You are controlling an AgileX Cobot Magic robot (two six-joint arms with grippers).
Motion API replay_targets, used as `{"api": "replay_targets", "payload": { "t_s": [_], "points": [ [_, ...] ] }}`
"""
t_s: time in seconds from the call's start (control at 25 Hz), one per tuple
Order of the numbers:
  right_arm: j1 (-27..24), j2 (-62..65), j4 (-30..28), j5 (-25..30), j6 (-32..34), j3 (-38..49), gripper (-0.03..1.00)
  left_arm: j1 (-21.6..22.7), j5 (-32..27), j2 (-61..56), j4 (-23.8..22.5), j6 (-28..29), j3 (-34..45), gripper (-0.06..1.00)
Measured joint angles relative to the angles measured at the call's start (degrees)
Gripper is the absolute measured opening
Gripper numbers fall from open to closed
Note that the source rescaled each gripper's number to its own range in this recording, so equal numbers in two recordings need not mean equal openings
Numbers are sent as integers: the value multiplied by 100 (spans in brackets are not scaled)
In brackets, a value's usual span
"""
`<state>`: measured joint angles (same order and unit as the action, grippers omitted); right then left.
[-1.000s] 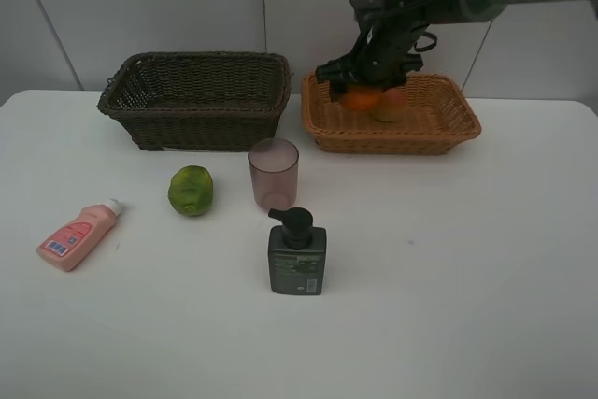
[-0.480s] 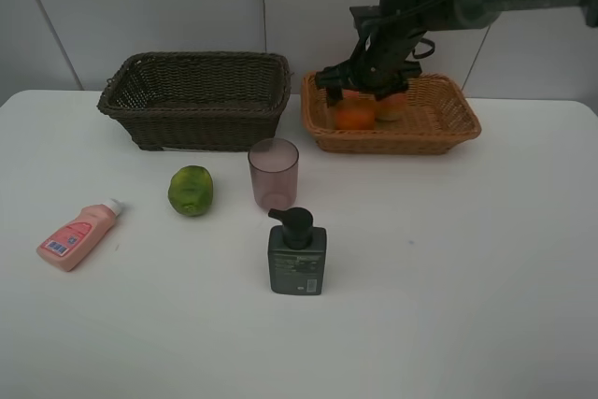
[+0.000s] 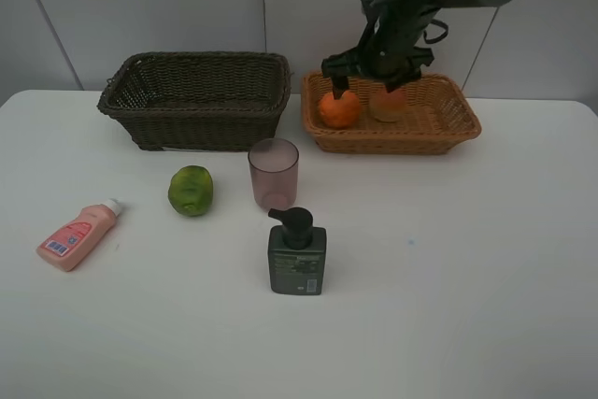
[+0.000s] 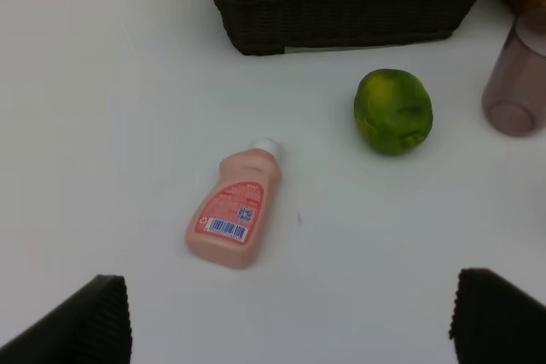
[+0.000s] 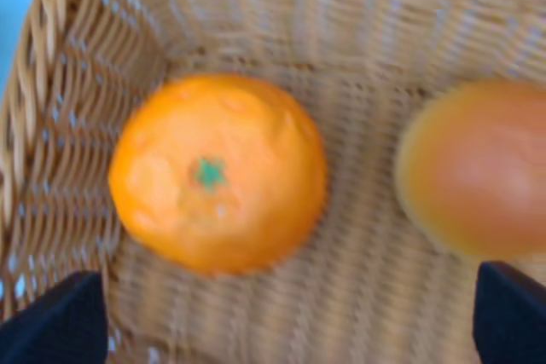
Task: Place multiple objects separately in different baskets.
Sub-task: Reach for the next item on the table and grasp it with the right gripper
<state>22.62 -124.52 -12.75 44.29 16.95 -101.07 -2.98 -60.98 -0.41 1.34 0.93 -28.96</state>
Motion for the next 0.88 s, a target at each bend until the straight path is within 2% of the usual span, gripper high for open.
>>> {"api": "replay_targets", "payload": {
  "t_s": [0.24,0.52,0.68,0.88],
  "points": [
    [0,504,-7,1108,0,0,92,0,0,0,0,0,0,97],
    [177,1092,8,1988,0,0,92,0,0,0,0,0,0,97],
    [438,1311,-77,2294,0,0,92,0,0,0,0,0,0,97],
    [699,1561,-82,2426,0,11,92,0,0,0,0,0,0,97]
  ]
}}
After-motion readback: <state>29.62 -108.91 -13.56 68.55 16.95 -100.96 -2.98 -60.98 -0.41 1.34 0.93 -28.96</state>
